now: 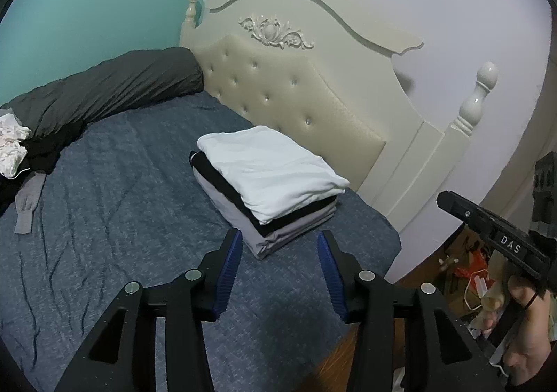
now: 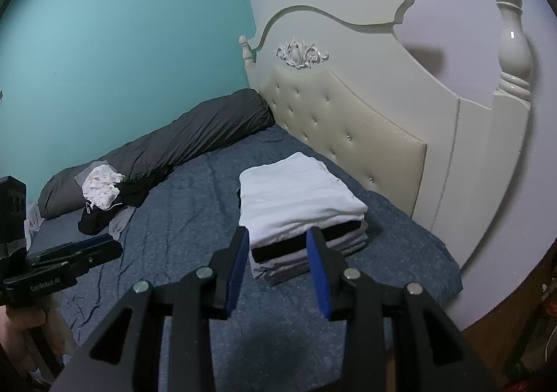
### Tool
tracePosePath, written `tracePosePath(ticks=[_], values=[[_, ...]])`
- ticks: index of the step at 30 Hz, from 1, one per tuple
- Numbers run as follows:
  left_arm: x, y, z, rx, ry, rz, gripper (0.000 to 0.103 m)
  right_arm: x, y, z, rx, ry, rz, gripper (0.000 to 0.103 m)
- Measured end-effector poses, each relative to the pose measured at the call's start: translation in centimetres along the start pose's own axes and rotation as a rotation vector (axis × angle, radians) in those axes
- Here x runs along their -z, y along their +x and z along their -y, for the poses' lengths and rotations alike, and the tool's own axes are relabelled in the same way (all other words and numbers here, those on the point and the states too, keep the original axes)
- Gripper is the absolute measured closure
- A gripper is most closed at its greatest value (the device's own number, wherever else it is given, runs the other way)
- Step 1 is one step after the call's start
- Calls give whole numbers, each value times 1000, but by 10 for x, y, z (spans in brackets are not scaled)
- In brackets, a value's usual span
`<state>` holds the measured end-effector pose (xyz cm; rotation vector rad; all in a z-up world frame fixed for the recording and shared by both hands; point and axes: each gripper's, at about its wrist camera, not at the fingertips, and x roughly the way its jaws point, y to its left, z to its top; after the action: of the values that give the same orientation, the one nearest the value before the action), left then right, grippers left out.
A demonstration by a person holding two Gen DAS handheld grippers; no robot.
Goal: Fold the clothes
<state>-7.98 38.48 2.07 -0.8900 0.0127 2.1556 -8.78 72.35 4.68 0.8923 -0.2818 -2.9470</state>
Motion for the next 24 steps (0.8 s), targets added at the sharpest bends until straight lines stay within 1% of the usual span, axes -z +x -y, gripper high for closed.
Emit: tracePosePath(ticks=[2,4,5,6,10,14,16,19,21,24], values=[[2,-6,0,2,7,6,51,3,-7,-4,4,0,4,69],[5,-12,0,1,14,9,50,5,-12,-7,10,-2,6,63],[6,-15,0,1,15,10,50,6,-14,-9,13,-4,7,54],[7,-17,0,2,16,12,50,7,-17,-11,13,-5,11,49],[10,-28,-1,0,24,22,49,12,-27,-19,14,-10,17,48],[12,-40,-2,1,32,33,48,18,-35,-25,11,-7,17,36],[13,-46,-3,2,35,39,47,23,-40,-29,14,-8,22,35],[17,-51,-1,3,50,36,42,28,-47,-34,18,-6,25,33],[19,-54,0,3,56,34,41,31,-51,-35,20,4,28,29],[22,-60,1,9,64,38,41,35,-58,-37,29,12,35,26]])
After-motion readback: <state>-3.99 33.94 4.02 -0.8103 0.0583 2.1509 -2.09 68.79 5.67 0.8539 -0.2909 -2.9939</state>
